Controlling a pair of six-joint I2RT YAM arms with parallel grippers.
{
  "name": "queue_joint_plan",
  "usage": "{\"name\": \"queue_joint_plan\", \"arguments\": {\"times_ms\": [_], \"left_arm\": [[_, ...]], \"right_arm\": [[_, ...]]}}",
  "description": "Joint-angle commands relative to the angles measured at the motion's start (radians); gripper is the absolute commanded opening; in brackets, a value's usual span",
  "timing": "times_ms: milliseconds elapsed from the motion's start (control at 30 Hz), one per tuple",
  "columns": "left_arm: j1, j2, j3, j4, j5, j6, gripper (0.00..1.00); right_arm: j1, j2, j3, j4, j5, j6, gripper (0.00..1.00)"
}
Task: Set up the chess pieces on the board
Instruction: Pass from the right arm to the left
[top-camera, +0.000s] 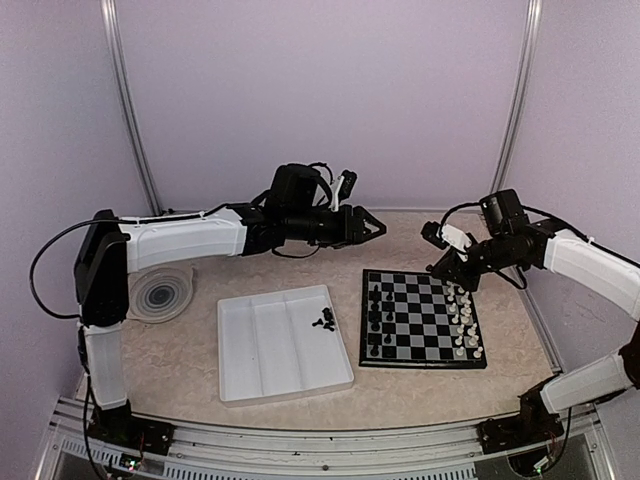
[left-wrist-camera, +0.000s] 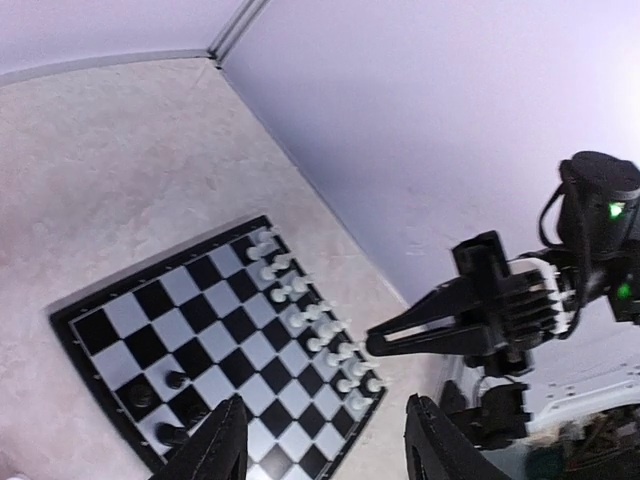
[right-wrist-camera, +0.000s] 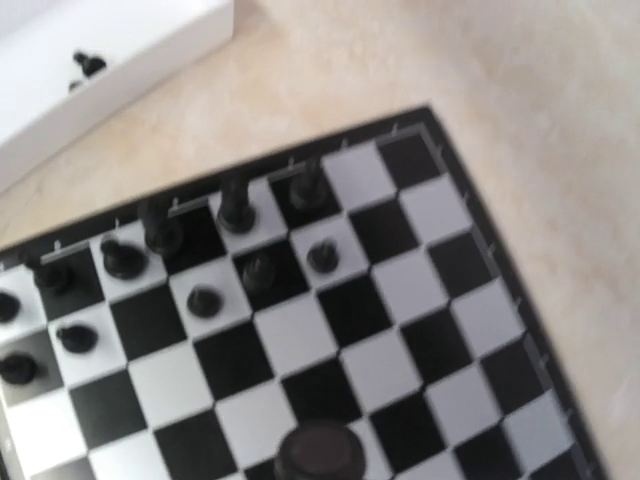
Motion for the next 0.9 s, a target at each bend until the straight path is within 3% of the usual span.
{"name": "queue_joint_plan", "arguments": {"times_ms": [0,167,567,867], "left_arm": [[-0.013,-0.010,-0.113,0.241,0.259,-0.229,0.54],[-0.028,-0.012,-0.132,0.280,0.279,-0.280,0.53],[-0.025,0.021,-0.157,0.300,0.263,-0.342,0.38],[-0.029,0.045,-0.123,0.238,0.237,-0.335,0.44]], "right_arm": [[0.055,0.059,0.095,-0.060,-0.014,-0.048,0.08],[0.134,0.106,0.175,-0.081,0.025,-0.066,0.08],[0.252,0.125,0.227,-0.096,0.086,-0.061,0.08],[0.277,0.118,0.238,-0.098,0.103,-0.050,0.08]]}}
